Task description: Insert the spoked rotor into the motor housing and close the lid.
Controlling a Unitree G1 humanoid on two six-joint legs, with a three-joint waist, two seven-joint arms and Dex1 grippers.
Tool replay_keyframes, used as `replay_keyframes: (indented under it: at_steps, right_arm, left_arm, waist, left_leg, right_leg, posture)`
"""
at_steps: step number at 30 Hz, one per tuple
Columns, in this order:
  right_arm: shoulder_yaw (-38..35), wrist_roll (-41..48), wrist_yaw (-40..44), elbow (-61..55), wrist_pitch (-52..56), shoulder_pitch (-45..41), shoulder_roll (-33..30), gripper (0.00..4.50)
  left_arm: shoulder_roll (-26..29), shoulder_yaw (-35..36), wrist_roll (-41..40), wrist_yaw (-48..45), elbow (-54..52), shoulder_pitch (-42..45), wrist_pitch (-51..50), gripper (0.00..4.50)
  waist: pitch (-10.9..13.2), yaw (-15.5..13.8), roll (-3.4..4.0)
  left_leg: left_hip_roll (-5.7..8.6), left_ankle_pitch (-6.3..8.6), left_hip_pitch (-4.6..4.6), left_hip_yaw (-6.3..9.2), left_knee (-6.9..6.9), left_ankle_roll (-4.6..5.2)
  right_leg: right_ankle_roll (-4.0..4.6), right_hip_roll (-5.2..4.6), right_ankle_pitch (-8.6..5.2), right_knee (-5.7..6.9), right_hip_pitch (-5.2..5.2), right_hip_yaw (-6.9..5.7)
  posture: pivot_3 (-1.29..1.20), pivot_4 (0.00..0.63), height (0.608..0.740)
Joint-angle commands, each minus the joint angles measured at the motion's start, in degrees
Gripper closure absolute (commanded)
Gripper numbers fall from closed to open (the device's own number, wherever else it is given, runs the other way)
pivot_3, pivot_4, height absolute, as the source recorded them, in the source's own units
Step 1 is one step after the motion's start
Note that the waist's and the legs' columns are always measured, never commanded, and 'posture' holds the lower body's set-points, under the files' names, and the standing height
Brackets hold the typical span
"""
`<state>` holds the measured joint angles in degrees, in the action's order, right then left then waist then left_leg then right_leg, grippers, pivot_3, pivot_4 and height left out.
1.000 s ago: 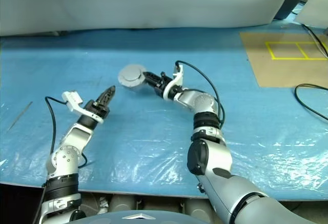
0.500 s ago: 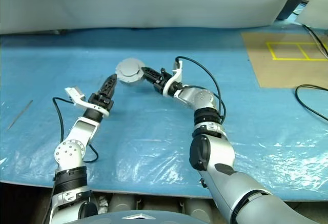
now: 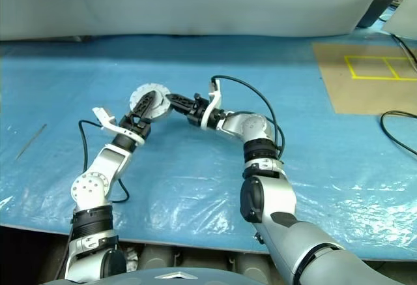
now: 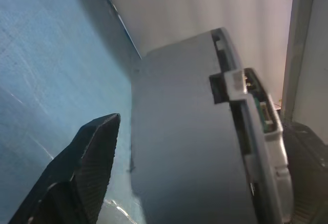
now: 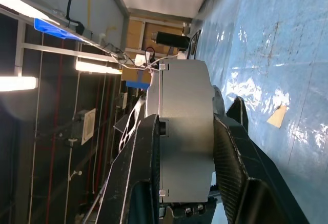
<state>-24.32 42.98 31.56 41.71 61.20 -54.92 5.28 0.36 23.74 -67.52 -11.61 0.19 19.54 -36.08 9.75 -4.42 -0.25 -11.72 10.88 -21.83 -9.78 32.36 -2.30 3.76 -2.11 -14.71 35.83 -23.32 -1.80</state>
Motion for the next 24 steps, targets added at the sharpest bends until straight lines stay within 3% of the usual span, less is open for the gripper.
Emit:
replay_keyframes:
  at_steps: [1,3,23,24]
  right_arm:
    - [-0.1,3.2,2.4,-3.3,-0.2,-1.1,0.8,3.45]
    - [-0.1,3.2,2.4,-3.2,-0.5,-1.2,0.9,3.45]
    - [-4.2,3.7,-1.5,0.8,-6.7,-3.1,1.5,3.45]
    - [-4.2,3.9,-1.3,0.4,-7.0,-3.1,1.4,3.1]
  left_arm:
    - [1.1,-0.2,0.4,-0.8,0.4,0.4,0.1,1.31]
    - [1.3,-0.1,0.1,-1.1,0.5,0.3,0.2,1.65]
    - [-0.9,-2.2,-1.3,-1.3,0.0,1.5,0.1,1.7]
    - [-1.2,-2.1,-1.6,-1.3,0.0,1.7,0.3,1.7]
  waist:
    - [0.0,0.0,0.0]
    - [0.0,0.0,0.0]
    - [0.0,0.0,-0.01]
    - [0.0,0.0,-0.01]
  left_leg:
    - [0.01,0.0,0.01,0.0,0.0,0.0]
    - [0.01,0.0,0.0,0.0,0.02,0.0]
    - [0.0,0.0,-0.04,0.02,0.1,0.0]
    - [0.01,0.0,-0.04,0.02,0.1,0.0]
  right_leg:
    - [-0.01,0.0,0.01,0.0,0.0,0.01]
    - [-0.01,0.0,0.01,0.01,0.0,0.01]
    - [-0.02,-0.01,0.02,0.05,0.0,0.0]
    - [-0.02,-0.01,0.02,0.06,0.0,0.0]
  posture:
    - [0.0,0.15,0.74]
    - [0.0,0.15,0.74]
    - [0.0,0.15,0.74]
    - [0.0,0.15,0.74]
